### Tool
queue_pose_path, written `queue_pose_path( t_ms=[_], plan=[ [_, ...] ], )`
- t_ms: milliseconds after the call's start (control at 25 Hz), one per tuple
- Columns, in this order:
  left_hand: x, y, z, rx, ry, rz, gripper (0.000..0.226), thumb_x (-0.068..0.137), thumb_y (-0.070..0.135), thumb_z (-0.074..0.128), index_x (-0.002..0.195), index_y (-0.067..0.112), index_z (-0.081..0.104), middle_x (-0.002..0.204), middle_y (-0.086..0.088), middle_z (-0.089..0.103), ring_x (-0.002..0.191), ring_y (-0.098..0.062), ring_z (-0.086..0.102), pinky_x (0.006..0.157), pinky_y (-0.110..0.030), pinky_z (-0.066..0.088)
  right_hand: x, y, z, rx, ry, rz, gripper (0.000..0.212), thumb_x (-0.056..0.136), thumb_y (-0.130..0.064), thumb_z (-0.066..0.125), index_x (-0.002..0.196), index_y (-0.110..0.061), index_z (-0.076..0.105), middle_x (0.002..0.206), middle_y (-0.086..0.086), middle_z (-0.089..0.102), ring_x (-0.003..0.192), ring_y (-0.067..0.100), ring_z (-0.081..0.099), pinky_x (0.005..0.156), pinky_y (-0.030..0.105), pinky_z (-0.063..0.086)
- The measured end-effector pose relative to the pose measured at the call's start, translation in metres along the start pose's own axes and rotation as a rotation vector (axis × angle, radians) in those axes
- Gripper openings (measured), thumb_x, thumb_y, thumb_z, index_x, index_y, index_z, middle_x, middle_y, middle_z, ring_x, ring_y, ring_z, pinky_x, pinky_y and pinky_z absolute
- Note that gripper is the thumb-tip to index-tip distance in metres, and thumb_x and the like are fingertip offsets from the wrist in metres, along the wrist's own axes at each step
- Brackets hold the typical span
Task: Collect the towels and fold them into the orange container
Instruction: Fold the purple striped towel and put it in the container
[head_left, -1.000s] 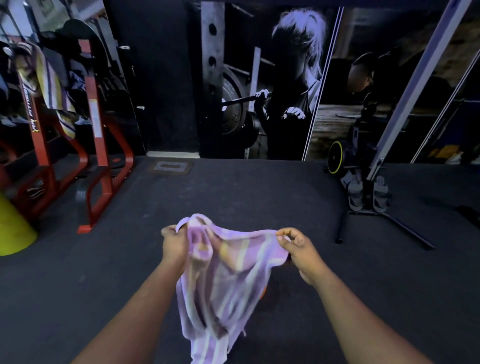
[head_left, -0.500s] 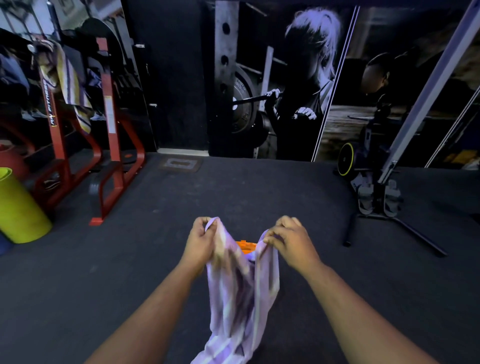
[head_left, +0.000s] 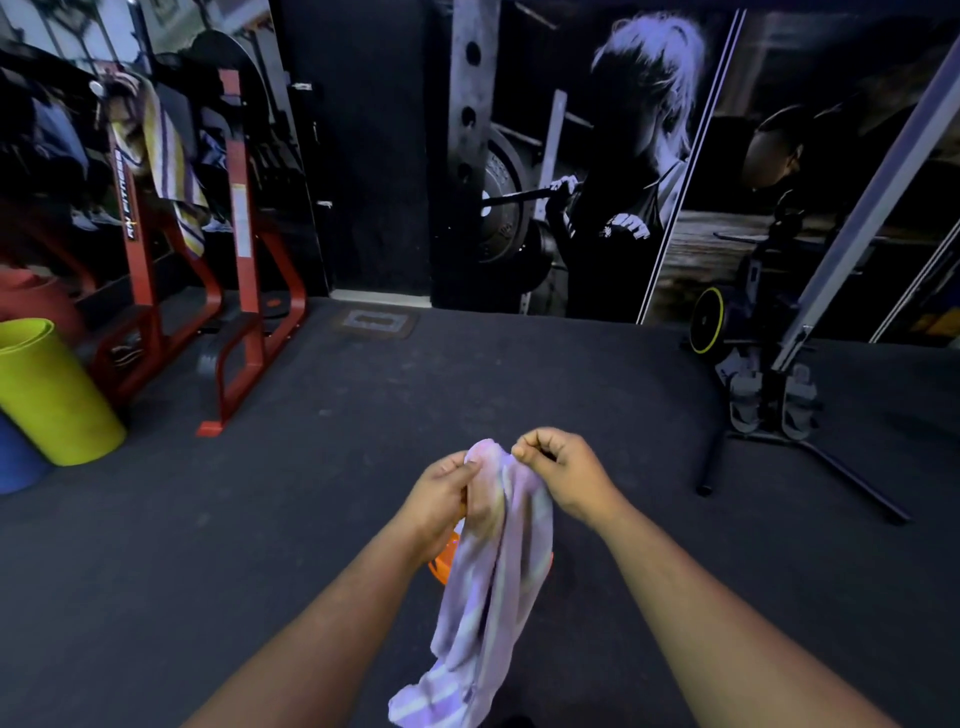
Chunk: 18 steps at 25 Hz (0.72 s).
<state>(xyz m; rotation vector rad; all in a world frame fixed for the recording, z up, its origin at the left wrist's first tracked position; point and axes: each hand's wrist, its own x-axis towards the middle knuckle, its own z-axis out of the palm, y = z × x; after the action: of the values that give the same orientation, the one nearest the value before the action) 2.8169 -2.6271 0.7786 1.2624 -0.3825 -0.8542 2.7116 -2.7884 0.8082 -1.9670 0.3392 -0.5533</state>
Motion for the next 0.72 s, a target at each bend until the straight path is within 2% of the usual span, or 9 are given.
queue_pose_path(
  t_ms=[200,320,480,560,640,720],
  plan=[
    [-0.005,0.002,0.012,0.044,0.001,-0.002,0.015,0.108,0.015,0.046,0.109,0.004,0.057,0.093,-0.009,0.068,0.083,-0.016,0.063,0.073,-0.028,0.053,0.008,-0.018,0.013,0.092,-0.047,0.013,0.02,0.094,-0.004,0.068,0.08,-0.018,0.07,0.075,-0.01,0.069,0.07,-0.005,0.06,0.067,0.016,0.048],
    [-0.006,0.006,0.01,0.064,0.003,0.052,0.022,0.108,0.019,0.049,0.109,0.002,0.063,0.09,-0.009,0.071,0.079,-0.016,0.066,0.066,-0.025,0.053,0.01,-0.024,0.015,0.119,-0.042,0.035,0.016,0.096,-0.006,0.067,0.083,-0.014,0.072,0.075,-0.01,0.07,0.069,-0.004,0.061,0.066,0.016,0.048],
    [-0.009,0.01,0.01,0.071,0.036,0.092,0.022,0.105,0.017,0.055,0.106,0.0,0.07,0.09,-0.013,0.073,0.081,-0.021,0.067,0.066,-0.027,0.055,0.007,-0.031,0.016,0.185,-0.053,0.081,0.014,0.098,-0.008,0.064,0.085,-0.008,0.071,0.069,-0.01,0.07,0.063,-0.004,0.06,0.058,0.014,0.046],
    [-0.01,0.009,0.012,0.064,0.002,0.099,0.026,0.106,0.017,0.054,0.109,-0.003,0.069,0.093,-0.015,0.073,0.084,-0.022,0.068,0.071,-0.028,0.056,0.011,-0.029,0.018,0.108,-0.02,0.077,0.014,0.097,-0.012,0.067,0.085,-0.008,0.072,0.07,-0.008,0.071,0.062,-0.003,0.06,0.059,0.018,0.046],
    [-0.01,0.006,0.013,0.005,-0.048,0.111,0.03,0.106,0.019,0.053,0.113,-0.005,0.069,0.101,-0.021,0.073,0.093,-0.025,0.07,0.082,-0.033,0.056,0.016,-0.022,0.018,-0.007,0.032,0.064,0.012,0.094,-0.017,0.073,0.083,-0.013,0.074,0.074,-0.005,0.073,0.067,0.001,0.063,0.064,0.026,0.05],
    [-0.012,0.007,0.011,-0.012,-0.08,0.131,0.03,0.105,0.021,0.056,0.113,-0.005,0.07,0.106,-0.024,0.073,0.095,-0.027,0.07,0.085,-0.035,0.056,0.017,-0.019,0.018,-0.08,0.066,0.063,0.011,0.09,-0.021,0.076,0.079,-0.019,0.074,0.076,-0.005,0.075,0.07,0.004,0.066,0.067,0.029,0.053]
  ],
)
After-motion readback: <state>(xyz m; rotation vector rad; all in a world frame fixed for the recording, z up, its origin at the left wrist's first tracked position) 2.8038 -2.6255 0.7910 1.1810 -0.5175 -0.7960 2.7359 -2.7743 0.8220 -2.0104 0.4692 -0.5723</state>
